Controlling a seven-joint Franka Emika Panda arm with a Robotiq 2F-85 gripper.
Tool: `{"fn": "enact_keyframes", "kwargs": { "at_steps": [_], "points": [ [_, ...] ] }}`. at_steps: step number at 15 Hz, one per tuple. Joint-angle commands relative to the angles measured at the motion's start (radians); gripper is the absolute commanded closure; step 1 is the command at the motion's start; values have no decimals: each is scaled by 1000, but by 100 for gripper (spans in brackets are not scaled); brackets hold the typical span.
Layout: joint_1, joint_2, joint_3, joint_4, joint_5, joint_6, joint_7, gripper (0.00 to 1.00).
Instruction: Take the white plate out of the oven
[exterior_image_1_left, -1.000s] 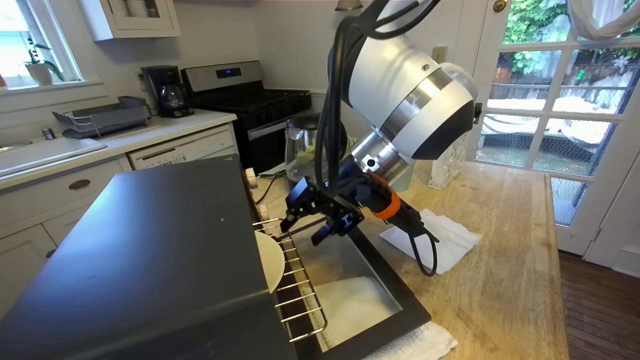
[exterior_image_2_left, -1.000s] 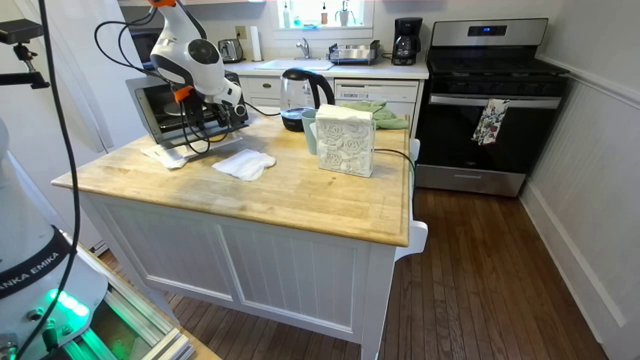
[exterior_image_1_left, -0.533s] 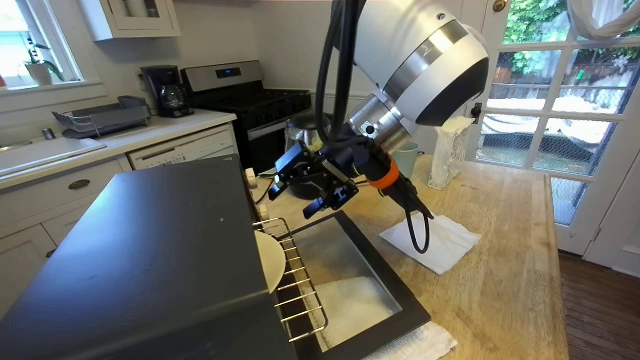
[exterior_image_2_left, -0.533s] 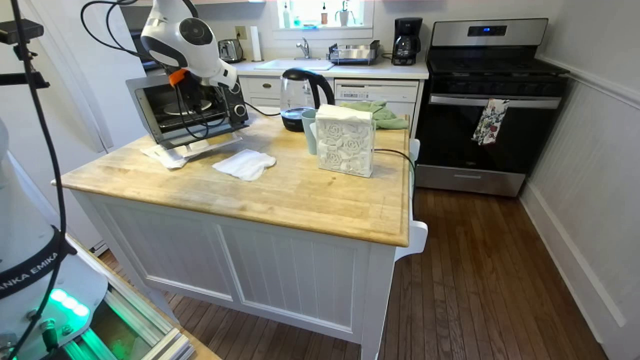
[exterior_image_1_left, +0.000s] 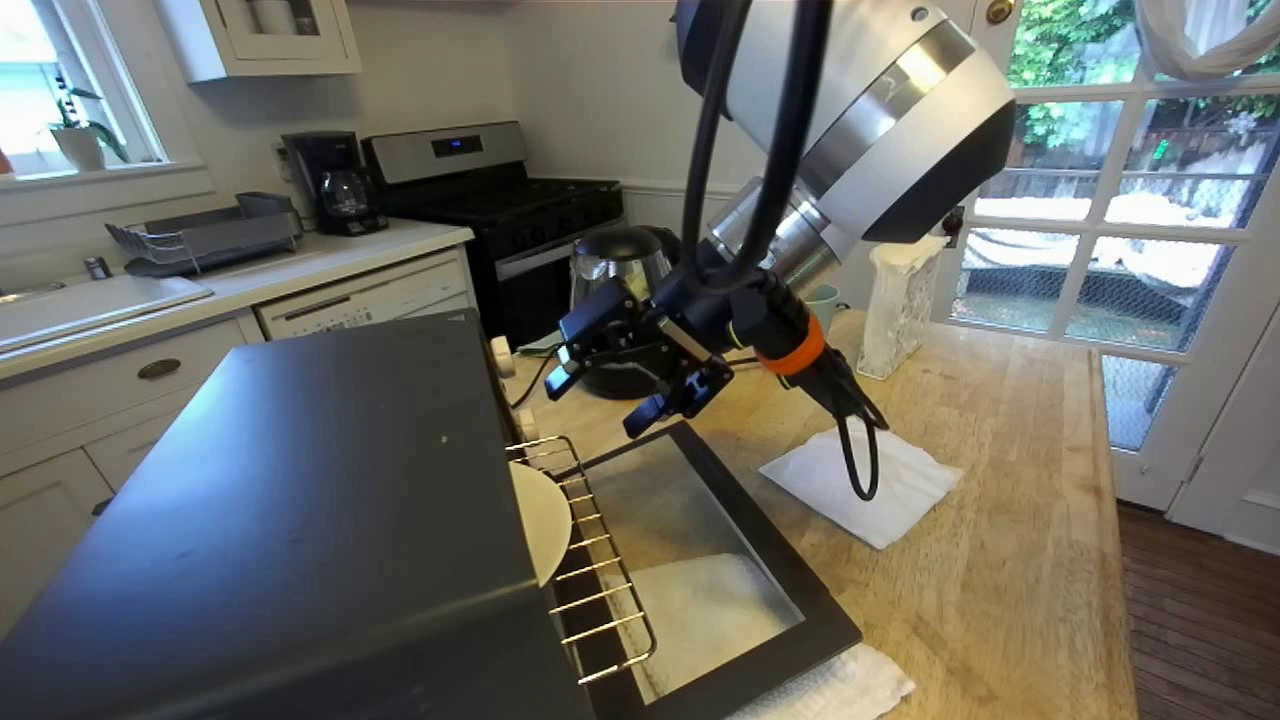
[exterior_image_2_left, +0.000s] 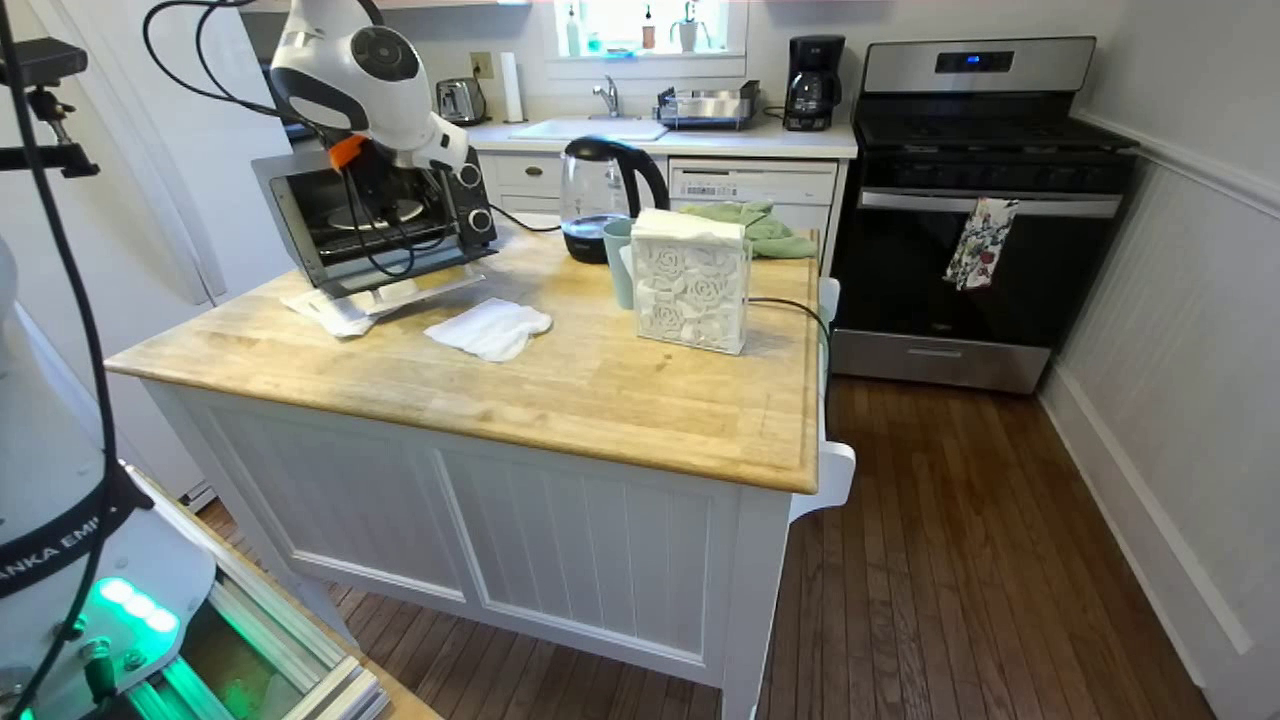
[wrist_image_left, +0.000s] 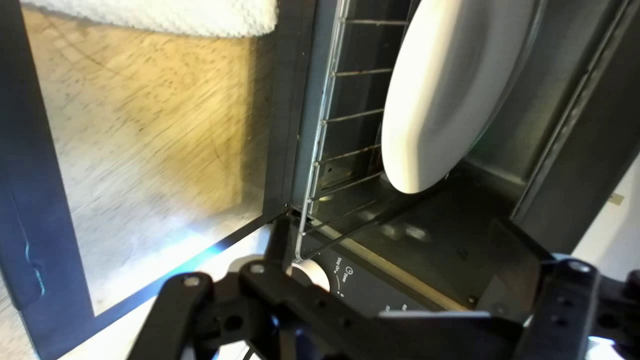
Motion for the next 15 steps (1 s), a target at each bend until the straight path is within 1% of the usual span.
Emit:
{"fn": "enact_keyframes", "kwargs": {
  "at_steps": [1,2,3,5,6,7,8,9,10,11,13,15],
  "points": [
    [2,-31,6,-29,-36,-42,17,0],
    [1,-31,8,-27,-37,-52,16,2],
    [2,-29,10,-24,-41,-53,15,11],
    [0,-21,13,-15,-43,-60,17,15],
    [-1,-16,14,-11,-44,-65,18,21],
    [-4,-8,15,-4,-40,-80,16,20],
    [-3,-1,15,1,-37,-86,12,23],
    [-3,4,16,5,-37,-96,12,29],
    [-2,11,16,10,-35,-103,11,26],
    [0,17,16,14,-34,-107,10,29],
    [3,31,16,22,-35,-107,12,29],
    [1,45,14,31,-31,-106,14,33]
  ]
}}
